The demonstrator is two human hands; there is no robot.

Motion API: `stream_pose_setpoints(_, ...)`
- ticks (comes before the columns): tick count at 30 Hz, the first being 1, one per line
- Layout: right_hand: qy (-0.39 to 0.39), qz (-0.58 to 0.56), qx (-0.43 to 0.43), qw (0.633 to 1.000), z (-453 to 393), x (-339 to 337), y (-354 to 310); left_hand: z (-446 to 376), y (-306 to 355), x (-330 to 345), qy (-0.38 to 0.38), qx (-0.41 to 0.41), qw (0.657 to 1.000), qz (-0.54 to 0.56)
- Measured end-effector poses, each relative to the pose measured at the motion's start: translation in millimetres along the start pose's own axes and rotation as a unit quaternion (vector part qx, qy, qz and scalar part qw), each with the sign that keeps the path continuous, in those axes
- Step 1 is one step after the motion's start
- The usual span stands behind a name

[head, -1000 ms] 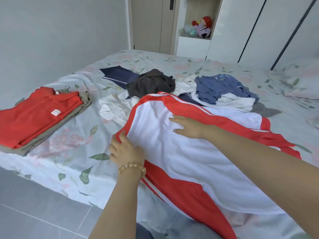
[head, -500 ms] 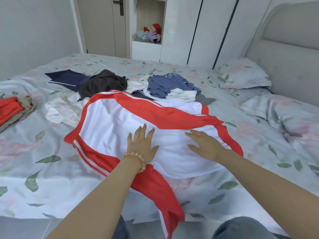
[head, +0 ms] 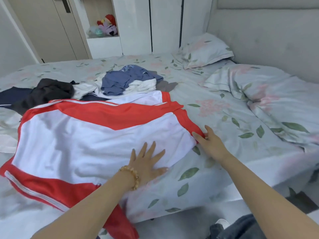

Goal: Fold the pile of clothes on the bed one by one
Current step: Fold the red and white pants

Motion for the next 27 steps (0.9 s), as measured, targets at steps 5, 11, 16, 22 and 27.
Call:
stream_pose_setpoints(5, -0.030, -0.114, 0.052, 0.992, -19.5, 5.4, -2.6, -22.0, 37.6, -7.0, 0.088, 0.031, 0.996, -0.005)
stream_pose_setpoints(11, -0.046, -0.001, 0.056, 0.997, -27.7, -16.5, -0.1, -34.6, 61.5, -23.9, 0.133, 0.105, 0.980, 0.108)
stream_pose_setpoints(16, -0.127, 0.168, 0.097, 0.973, 6.9, -45.3, 31.0, -13.8, 100.3, -20.2, 0.050, 0.193, 0.957, 0.210)
stream_pose_setpoints(22, -0.092, 0.214, 0.098, 0.968, 10.1, -57.3, 34.9, -29.0, 108.2, -38.3, -0.036, 0.183, 0.949, 0.254)
stream_pose_setpoints(27, -0.005, 0.142, 0.074, 0.987, -15.7, -52.1, 11.8, -90.0, 53.8, -123.4, 0.159, 0.099, 0.962, 0.199)
Point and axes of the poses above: each hand's wrist, its own z-axis away from the middle knuckle, its own x-axis out of the palm, y = z × x, the point moved 10 cm from there along -z, towards the middle knuckle, and after that the axes turned 9 degrees about x, right-handed, at the moved point
